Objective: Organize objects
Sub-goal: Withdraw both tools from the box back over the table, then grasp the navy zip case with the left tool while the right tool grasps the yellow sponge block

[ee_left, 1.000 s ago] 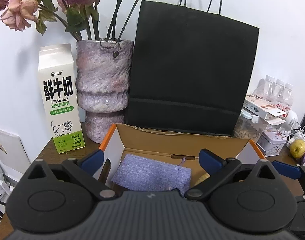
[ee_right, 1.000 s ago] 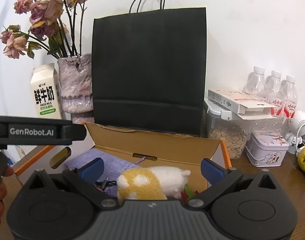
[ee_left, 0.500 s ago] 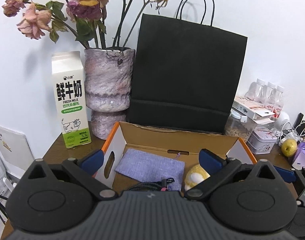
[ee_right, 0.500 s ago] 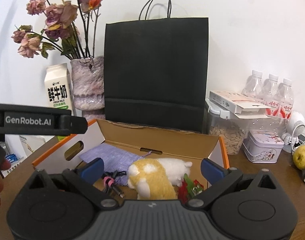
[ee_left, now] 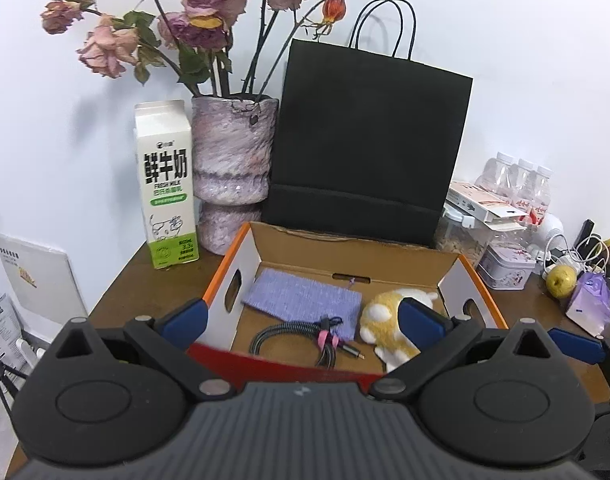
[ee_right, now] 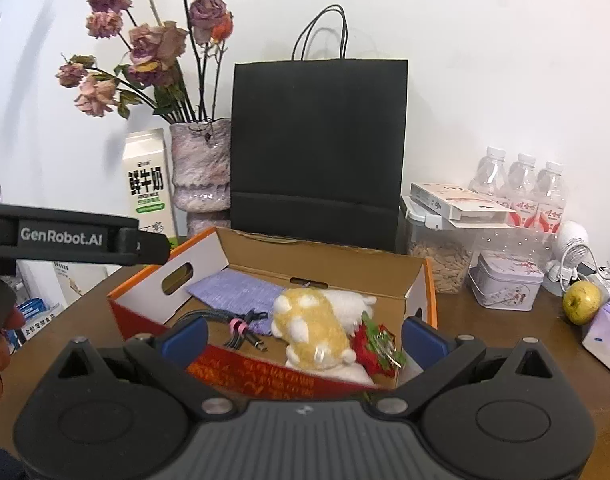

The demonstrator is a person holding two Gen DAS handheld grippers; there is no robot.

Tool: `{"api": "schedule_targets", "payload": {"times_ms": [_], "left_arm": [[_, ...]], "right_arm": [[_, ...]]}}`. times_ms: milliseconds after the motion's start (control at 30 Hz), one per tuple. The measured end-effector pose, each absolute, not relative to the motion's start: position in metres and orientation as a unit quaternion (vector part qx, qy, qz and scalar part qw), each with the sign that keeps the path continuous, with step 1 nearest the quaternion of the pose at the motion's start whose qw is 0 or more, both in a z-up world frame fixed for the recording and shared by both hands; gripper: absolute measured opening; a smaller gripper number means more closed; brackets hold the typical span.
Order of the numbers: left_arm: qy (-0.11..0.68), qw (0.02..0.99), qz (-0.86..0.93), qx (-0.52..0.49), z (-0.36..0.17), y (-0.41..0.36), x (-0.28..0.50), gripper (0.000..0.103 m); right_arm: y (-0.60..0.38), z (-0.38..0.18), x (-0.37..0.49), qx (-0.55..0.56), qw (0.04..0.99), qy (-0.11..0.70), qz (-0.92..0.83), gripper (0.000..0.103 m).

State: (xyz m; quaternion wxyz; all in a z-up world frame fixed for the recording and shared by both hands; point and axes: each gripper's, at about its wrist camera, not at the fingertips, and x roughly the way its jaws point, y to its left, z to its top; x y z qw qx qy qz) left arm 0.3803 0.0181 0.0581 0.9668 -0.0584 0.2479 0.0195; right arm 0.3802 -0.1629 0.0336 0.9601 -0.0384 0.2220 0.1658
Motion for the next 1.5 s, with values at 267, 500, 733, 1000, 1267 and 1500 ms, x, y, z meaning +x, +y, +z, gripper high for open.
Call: {"api": "schedule_targets", "payload": {"times_ms": [267,500,733,1000,1267,1500], "left_arm": [[0.251,0.966,0.026,-0.059,0.059,0.023,0.342,0.103],[0.251,0.966,0.027,-0.051,0.055,0.025,0.311,0.103],[0.261,0.964,0.030,-0.050,0.043,0.031,0.285,0.103],[0.275,0.960,0.035,-0.043,0.020,0.039,0.256,0.103],[0.275,0.960,0.036,-0.020,0.002,0.036,0.219,0.103],[0.285,0.958,0.030,-0.007,-0.017,0.029,0.183,0.103]], "right_arm": [[-0.172,0.035,0.342,-0.045,0.959,0.221,0.170,0.103],[-0.179,0.031,0.311,-0.051,0.958,0.223,0.172,0.103],[-0.189,0.022,0.285,-0.053,0.955,0.232,0.175,0.103],[-0.201,0.006,0.260,-0.055,0.952,0.245,0.174,0.103],[-0.211,-0.009,0.234,-0.056,0.948,0.256,0.179,0.103],[-0.217,-0.024,0.211,-0.055,0.943,0.267,0.191,0.103]]}}
